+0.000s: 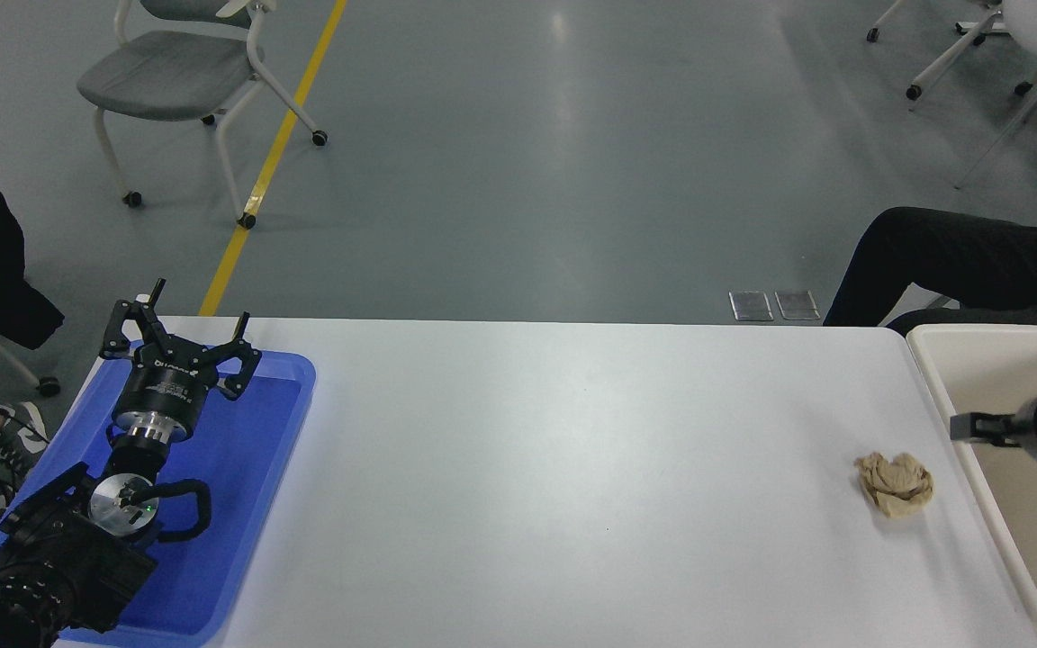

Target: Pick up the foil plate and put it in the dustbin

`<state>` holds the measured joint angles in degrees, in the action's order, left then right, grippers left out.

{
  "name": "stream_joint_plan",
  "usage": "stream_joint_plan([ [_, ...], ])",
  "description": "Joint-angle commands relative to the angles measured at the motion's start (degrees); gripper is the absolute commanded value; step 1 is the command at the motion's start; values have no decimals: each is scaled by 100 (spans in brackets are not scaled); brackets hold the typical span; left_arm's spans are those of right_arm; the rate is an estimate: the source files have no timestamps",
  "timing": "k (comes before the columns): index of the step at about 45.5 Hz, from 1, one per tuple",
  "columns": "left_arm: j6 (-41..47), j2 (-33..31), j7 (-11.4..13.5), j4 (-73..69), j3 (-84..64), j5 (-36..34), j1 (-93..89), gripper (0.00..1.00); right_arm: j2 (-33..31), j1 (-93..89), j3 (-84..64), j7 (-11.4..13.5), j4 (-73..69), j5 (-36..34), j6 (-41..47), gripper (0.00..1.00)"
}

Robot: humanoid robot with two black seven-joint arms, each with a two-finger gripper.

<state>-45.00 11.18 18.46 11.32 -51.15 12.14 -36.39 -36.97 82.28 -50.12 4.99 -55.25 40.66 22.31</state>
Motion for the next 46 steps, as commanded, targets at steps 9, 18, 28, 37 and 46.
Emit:
stream_joint_plan([
  [9, 0, -2, 0, 2, 0, -1, 1, 100, 550, 2468, -833, 20, -1682, -1446, 1934, 100],
  [18, 0, -2, 0, 2, 0, -1, 1, 100, 797, 3057, -991, 28, -2060, -1974, 2199, 100],
  [28, 0, 7, 0, 2, 0, -1, 1, 100, 972, 3883, -1431, 28, -2508, -2036, 2190, 100],
  [37, 0, 16, 8, 2, 0, -1, 9, 100, 1060, 4384, -1615, 28, -2780, -2501, 2199, 100],
  [46, 0, 16, 8, 2, 0, -1, 18, 100, 1464, 4631, -1607, 20, -2772, -2906, 2190, 100],
])
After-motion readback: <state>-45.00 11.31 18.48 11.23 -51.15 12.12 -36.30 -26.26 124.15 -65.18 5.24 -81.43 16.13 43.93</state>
